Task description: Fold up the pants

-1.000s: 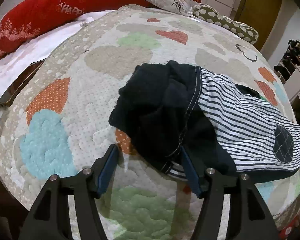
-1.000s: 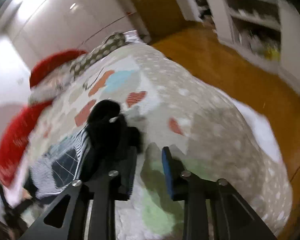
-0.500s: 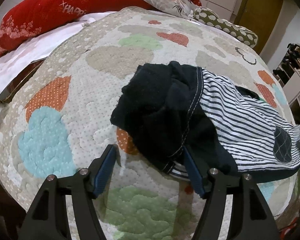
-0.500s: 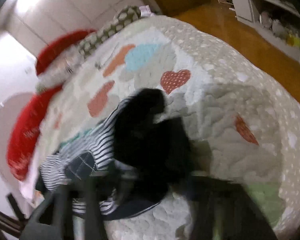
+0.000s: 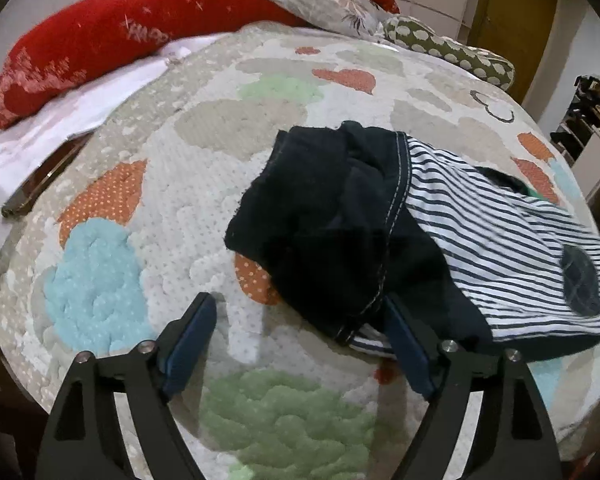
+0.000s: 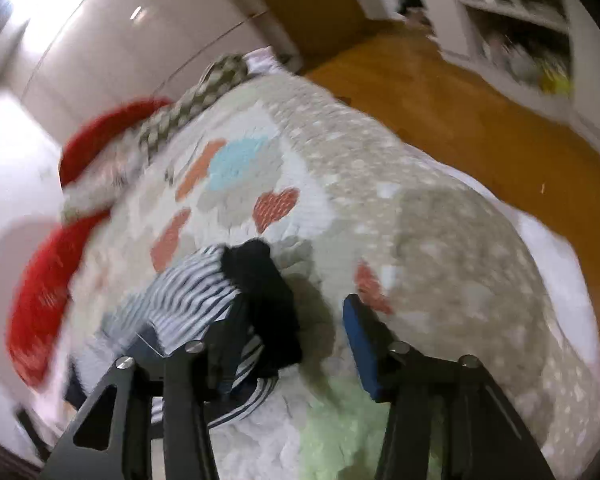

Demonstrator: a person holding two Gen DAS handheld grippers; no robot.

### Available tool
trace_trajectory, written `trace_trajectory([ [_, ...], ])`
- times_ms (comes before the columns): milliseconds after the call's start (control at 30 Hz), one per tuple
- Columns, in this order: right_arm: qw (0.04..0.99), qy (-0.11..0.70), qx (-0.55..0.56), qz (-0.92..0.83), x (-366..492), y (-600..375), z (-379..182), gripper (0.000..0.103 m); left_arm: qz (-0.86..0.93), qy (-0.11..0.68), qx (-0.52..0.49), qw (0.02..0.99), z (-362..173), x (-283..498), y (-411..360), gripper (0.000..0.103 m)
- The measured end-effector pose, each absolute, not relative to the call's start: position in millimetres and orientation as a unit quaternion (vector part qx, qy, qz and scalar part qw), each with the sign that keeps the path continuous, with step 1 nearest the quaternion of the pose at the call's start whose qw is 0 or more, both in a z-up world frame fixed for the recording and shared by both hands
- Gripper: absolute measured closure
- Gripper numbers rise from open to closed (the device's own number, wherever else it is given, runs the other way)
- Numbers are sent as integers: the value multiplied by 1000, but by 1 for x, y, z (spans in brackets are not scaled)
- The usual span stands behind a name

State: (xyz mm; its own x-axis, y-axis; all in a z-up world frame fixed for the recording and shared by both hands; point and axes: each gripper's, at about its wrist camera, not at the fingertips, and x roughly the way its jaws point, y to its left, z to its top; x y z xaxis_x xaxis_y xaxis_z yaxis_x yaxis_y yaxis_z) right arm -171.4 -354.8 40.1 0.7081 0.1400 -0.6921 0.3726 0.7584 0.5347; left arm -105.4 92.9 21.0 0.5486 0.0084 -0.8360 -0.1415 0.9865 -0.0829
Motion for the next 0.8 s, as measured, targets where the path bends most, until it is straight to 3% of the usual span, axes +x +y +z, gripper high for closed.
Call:
trace_trajectory([
  [100, 883, 327, 314, -119, -193, -355, 75, 48, 16, 472, -107, 875, 37, -115, 103, 20],
  [233, 909, 283, 304, -41, -198, -333, 113, 48, 36, 440, -121, 889, 59, -128, 116, 20],
  [367, 900, 317, 297, 45, -176, -293, 99, 48, 80, 457, -141, 874, 49, -109, 136, 20],
  [467, 891, 351, 285, 46, -160, -273, 75, 48, 103, 499, -180, 841, 17, -89, 160, 20],
  [600, 863, 411, 294, 10, -149, -287, 36, 50, 98, 500, -165, 845, 25, -89, 156, 20],
  [800, 860, 341, 380, 7, -182, -334, 54, 49, 44, 486, -152, 859, 64, -108, 132, 20],
])
